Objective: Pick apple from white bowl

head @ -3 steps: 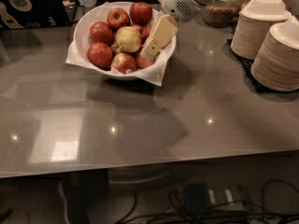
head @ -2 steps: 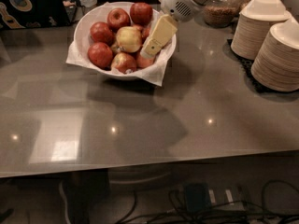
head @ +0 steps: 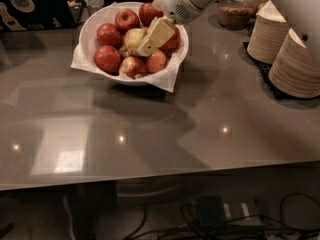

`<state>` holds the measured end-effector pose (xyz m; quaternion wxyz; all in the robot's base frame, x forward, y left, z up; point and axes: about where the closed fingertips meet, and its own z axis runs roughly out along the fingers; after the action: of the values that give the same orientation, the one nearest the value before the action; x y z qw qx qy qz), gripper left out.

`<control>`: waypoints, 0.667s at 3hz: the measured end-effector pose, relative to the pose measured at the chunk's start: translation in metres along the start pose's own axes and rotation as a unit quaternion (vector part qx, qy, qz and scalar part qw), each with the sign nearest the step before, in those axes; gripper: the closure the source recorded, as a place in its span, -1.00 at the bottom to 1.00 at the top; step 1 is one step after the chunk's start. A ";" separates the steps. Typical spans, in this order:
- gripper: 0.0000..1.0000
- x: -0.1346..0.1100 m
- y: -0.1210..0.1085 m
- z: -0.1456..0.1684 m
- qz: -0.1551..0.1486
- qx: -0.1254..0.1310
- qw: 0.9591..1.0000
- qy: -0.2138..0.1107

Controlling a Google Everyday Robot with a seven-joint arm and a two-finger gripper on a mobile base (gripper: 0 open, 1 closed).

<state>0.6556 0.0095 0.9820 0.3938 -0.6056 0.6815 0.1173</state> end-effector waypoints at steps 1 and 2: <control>-0.44 -0.004 -0.006 0.019 0.003 -0.002 1.000 -0.019; -0.42 -0.001 -0.011 0.036 0.012 -0.004 0.999 -0.030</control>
Offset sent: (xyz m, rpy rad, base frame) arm 0.0386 0.0247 -0.0303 0.0973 0.0106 0.0000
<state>0.6802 0.0303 0.9620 0.4101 -0.5956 0.6758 0.1428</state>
